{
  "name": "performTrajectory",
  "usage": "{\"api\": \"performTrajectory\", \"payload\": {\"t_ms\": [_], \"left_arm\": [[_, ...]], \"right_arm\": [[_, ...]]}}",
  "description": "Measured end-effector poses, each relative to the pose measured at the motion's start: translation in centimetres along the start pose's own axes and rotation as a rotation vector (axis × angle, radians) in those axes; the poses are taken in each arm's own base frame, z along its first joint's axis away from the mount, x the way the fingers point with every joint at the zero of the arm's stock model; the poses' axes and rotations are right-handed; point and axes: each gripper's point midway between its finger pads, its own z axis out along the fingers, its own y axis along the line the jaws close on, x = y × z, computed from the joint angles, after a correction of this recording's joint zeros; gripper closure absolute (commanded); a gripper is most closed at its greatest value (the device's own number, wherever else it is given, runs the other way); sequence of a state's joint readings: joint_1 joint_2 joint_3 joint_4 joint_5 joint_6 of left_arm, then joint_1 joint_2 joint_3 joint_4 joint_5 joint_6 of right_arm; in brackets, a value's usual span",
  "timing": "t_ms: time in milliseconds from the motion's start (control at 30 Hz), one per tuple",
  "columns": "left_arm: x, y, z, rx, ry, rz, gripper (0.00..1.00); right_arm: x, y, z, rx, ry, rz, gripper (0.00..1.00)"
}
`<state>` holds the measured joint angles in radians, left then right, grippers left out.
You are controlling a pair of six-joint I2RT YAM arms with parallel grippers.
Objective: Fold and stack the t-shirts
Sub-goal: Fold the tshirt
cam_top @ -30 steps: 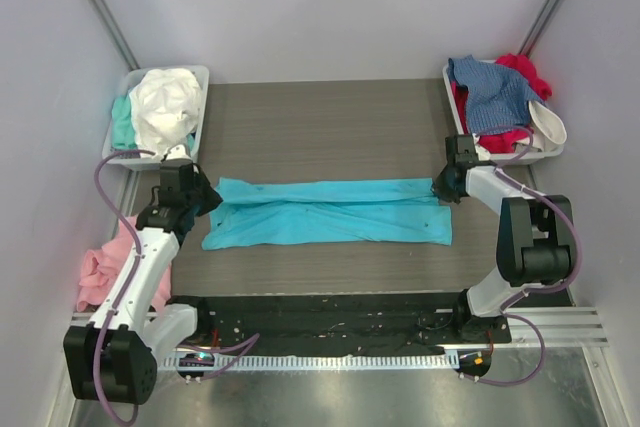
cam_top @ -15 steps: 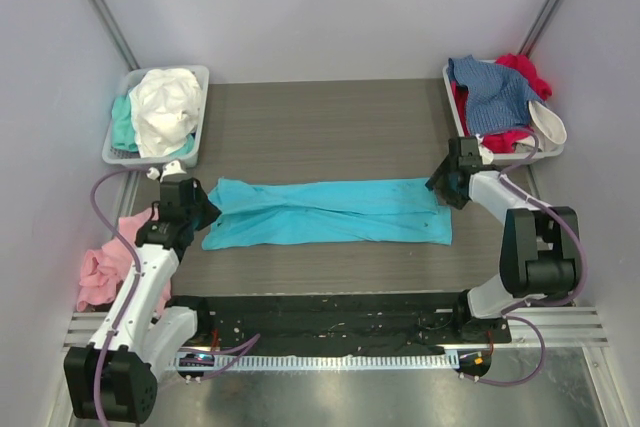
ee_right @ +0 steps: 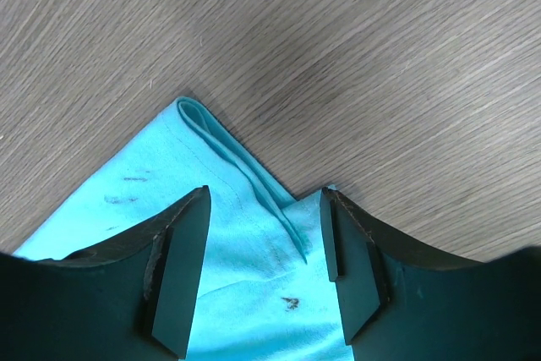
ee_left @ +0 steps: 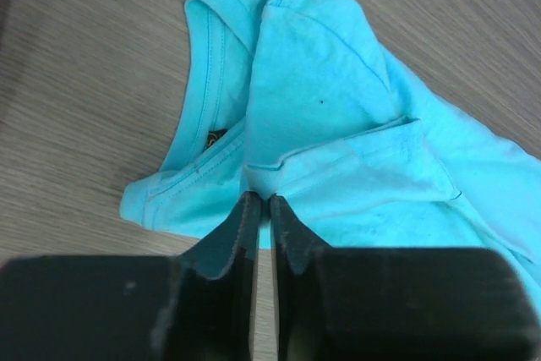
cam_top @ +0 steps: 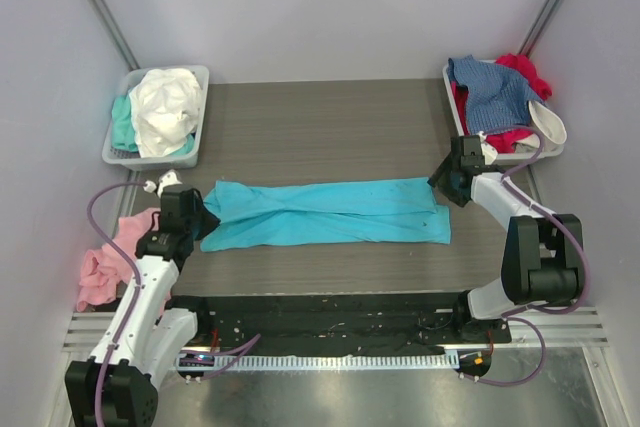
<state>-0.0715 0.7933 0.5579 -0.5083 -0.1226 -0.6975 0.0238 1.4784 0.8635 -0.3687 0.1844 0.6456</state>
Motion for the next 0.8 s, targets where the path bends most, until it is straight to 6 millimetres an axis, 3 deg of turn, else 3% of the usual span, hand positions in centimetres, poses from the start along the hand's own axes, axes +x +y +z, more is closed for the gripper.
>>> {"api": "performTrajectory", "payload": {"t_ms": [67, 100, 333, 567, 667, 800], "left_arm": [[0.4, 0.3, 0.1, -0.008, 0.010, -0.006, 0.63], [0.6, 0.4, 0.1, -0.012, 0.014, -0.011, 0.49], [1.5, 1.1, -0.4, -0.022, 0.014, -0.076, 0.39], [0.2, 0.6, -1.6, 0.016, -0.065, -0.116, 0.32], [-0.3, 0.5, -1.3, 0.015, -0.079, -0.114, 0.26], [-0.5, 0.1, 0.6, -0.013, -0.051, -0.107, 0.23]], "right_arm": [[0.0, 0.0, 0.0, 0.000, 0.001, 0.000, 0.38], [0.0, 0.0, 0.0, 0.000, 0.001, 0.000, 0.38], [0.0, 0.0, 0.0, -0.001, 0.001, 0.000, 0.39], [0.3, 0.8, -0.4, -0.028, 0.004, -0.037, 0.33], [0.7, 3.2, -1.4, -0.065, -0.007, -0.118, 0.33], [1.7, 10.8, -4.2, -0.223, -0.037, -0.267, 0.33]]}}
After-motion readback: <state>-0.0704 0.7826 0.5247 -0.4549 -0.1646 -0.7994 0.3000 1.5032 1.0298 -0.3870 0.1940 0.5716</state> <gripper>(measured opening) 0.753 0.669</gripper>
